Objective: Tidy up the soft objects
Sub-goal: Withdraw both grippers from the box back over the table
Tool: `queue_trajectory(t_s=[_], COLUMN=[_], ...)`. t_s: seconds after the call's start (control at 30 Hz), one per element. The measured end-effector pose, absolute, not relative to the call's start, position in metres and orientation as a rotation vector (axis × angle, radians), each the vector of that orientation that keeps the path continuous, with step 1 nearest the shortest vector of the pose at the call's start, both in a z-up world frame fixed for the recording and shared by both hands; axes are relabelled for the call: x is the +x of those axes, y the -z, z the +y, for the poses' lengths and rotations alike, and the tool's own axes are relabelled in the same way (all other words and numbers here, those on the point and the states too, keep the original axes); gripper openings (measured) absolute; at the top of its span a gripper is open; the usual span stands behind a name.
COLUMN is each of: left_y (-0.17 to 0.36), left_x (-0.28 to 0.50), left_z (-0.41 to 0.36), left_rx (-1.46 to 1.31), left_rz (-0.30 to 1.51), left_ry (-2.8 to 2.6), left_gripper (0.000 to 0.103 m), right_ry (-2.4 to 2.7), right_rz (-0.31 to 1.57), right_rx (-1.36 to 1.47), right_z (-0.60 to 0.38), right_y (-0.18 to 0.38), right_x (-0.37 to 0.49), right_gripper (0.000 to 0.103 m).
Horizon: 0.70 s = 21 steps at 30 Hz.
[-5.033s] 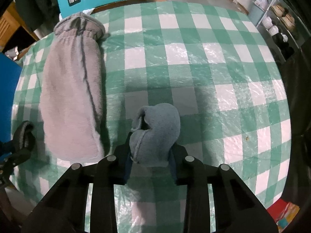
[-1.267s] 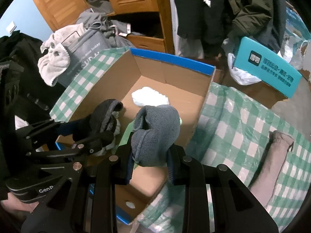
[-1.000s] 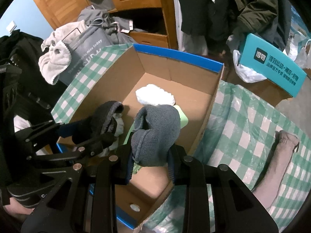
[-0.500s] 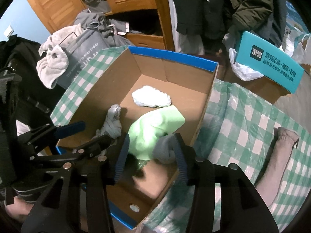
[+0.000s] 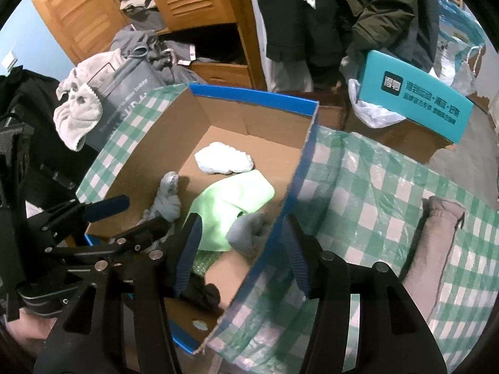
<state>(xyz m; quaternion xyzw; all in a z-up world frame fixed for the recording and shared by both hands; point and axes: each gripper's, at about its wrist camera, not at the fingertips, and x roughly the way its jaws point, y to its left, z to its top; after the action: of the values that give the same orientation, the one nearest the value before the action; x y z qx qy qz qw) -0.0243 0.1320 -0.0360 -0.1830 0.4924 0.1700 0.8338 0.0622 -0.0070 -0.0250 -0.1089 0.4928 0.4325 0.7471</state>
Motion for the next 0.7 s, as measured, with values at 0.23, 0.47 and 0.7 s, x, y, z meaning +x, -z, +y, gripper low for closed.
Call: queue_trajectory(t_s=[0.23,0.47,0.7], left_y=[0.036,0.035,0.036], left_x=[-0.016,-0.004,0.006], left_z=[0.118,0.097,0.076], left_rx=[-0.376,-0.339,-0.310], left_rz=[1.052,1.065,1.078], left_ry=[-0.332,-0.297,-0.263], left_gripper=[0.068,0.068,0.068], right_ry=[-0.922,-0.883,-0.834], right_rz=[1.081,1.088,1.089], right_rx=[-0.219,-0.197,-0.180], right_z=[-0.025,-0.046,-0.072], right_y=[0.024,0.026,0.027], right_x=[0.068,0.076,0.083], right_gripper=[0.055,0.055,0.055])
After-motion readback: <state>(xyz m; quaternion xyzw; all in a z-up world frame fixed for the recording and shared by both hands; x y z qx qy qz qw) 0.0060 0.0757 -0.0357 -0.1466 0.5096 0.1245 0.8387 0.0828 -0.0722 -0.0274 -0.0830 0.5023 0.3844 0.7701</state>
